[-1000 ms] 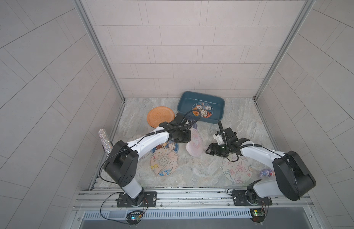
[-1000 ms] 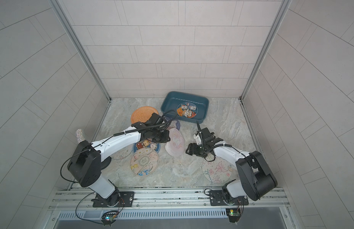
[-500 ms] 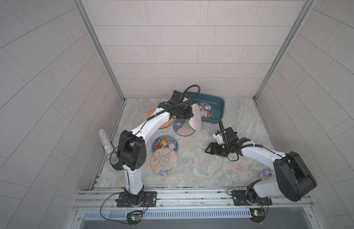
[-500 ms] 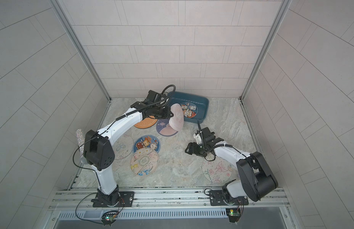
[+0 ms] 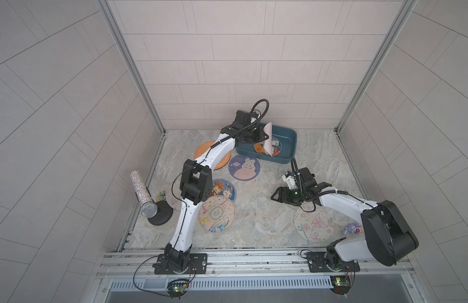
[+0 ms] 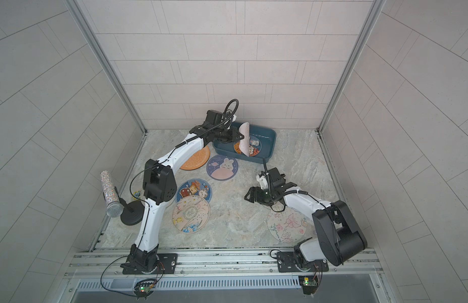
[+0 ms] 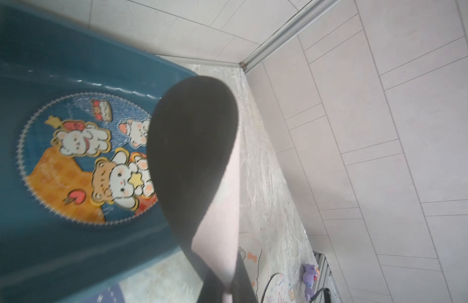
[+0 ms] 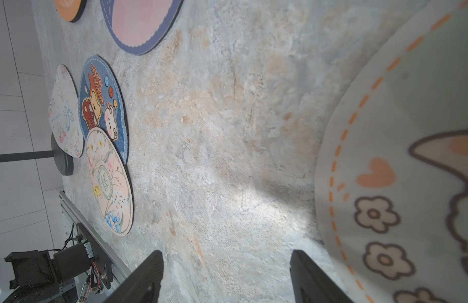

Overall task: Put the coasters into the storage box
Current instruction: Place the coaster in the storage box.

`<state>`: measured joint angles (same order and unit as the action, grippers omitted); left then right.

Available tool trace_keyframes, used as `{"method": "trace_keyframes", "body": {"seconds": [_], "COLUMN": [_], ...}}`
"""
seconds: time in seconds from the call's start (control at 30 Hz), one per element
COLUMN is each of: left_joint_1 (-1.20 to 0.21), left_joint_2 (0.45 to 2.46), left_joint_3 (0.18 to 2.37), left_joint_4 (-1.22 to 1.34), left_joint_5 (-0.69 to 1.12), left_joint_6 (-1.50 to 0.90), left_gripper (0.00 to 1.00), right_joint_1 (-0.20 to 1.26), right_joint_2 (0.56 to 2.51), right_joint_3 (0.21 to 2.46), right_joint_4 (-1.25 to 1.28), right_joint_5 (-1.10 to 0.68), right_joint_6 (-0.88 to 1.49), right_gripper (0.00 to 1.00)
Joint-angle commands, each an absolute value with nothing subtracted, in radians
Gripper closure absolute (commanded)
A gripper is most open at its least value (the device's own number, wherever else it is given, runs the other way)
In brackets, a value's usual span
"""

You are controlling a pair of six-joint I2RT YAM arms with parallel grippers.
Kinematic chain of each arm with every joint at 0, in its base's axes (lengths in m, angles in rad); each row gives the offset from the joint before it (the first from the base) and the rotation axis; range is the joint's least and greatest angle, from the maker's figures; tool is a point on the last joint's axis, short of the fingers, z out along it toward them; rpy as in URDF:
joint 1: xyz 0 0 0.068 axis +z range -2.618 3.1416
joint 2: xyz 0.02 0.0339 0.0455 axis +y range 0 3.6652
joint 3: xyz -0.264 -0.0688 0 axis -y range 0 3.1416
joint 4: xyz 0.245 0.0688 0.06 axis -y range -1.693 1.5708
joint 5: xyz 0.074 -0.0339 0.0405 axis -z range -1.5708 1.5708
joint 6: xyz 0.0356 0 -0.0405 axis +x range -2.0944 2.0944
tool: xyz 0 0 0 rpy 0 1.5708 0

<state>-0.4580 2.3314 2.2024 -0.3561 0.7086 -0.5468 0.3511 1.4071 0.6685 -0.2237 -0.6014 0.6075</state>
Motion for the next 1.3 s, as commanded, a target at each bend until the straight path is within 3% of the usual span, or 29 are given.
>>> {"method": "trace_keyframes", "body": {"seconds": [0.0,0.2,0.47,0.53,0.6,0.7,0.8,0.97,1.27], "left_joint_1": [-0.451,-0.429,-0.369,-0.359,-0.357,-0.357,-0.358,-0.357,-0.333], "left_joint_2": [2.397,2.55,2.567,2.557,2.542,2.51,2.472,2.385,2.114], "left_joint_3": [2.282,2.401,2.403,2.402,2.398,2.379,2.347,2.252,1.892], "left_joint_4": [-0.243,-0.255,-0.427,-0.49,-0.535,-0.549,-0.539,-0.487,-0.335], "left_joint_5": [0.773,0.749,0.56,0.485,0.425,0.387,0.364,0.366,0.375], "left_joint_6": [-0.622,-0.659,-0.558,-0.526,-0.493,-0.468,-0.454,-0.439,-0.422], "left_gripper": [1.0,1.0,0.98,0.66,0.42,0.16,0.01,0.0,0.0], "right_joint_1": [0.341,0.333,0.333,0.333,0.333,0.333,0.332,0.333,0.333], "right_joint_2": [1.434,1.463,1.466,1.471,1.473,1.473,1.474,1.474,1.529], "right_joint_3": [0.673,0.699,0.708,0.714,0.72,0.73,0.74,0.757,0.862], "right_joint_4": [-0.21,-0.206,-0.206,-0.207,-0.209,-0.213,-0.219,-0.223,-0.219], "right_joint_5": [-0.605,-0.603,-0.595,-0.595,-0.592,-0.59,-0.585,-0.576,-0.549], "right_joint_6": [0.616,0.618,0.627,0.628,0.627,0.626,0.623,0.621,0.601], "right_gripper": [0.21,0.21,0.2,0.2,0.2,0.2,0.19,0.19,0.19]}}
